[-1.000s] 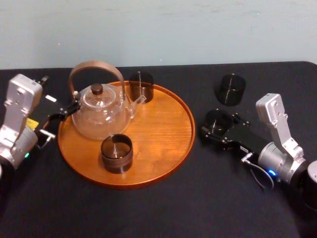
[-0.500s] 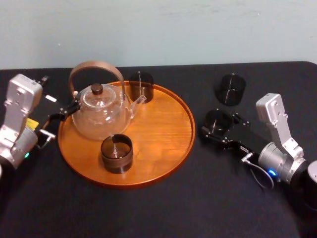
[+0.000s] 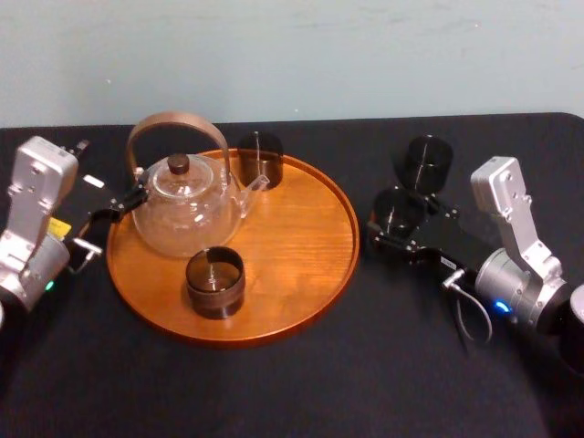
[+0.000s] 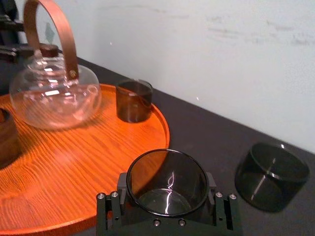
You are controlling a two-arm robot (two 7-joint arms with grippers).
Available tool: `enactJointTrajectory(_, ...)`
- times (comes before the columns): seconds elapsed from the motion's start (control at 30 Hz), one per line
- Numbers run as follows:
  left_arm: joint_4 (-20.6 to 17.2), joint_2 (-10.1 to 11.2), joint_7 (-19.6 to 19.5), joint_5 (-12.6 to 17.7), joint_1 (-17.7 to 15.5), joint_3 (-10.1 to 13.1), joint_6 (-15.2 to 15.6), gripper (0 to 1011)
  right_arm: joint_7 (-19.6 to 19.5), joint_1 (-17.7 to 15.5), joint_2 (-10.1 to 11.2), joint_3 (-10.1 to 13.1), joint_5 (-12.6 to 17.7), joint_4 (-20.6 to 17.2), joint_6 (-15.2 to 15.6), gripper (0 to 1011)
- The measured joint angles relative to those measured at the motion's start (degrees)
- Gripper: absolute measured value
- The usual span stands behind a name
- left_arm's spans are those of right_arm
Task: Pick up the glass from the table and place it on the tray.
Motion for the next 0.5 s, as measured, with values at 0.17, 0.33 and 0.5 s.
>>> enactJointTrajectory(0.17,0.00,0.00,0.00,0.00,0.00,0.00,0.00,1010,-0.13,-0.25,0.09,-0.12,-0.58,-2.30,0.75,907)
enactJointTrajectory(0.33,0.00,0.00,0.00,0.00,0.00,0.00,0.00,1010,-0.16,-0.13,0.04,-0.84,-1.50,-4.41,1.64,907)
enactJointTrajectory(0.5,0.00,0.00,0.00,0.00,0.00,0.00,0.00,1010,0.20,0.46,-0.39,-1.88,-2.14,-5.49,2.00,907)
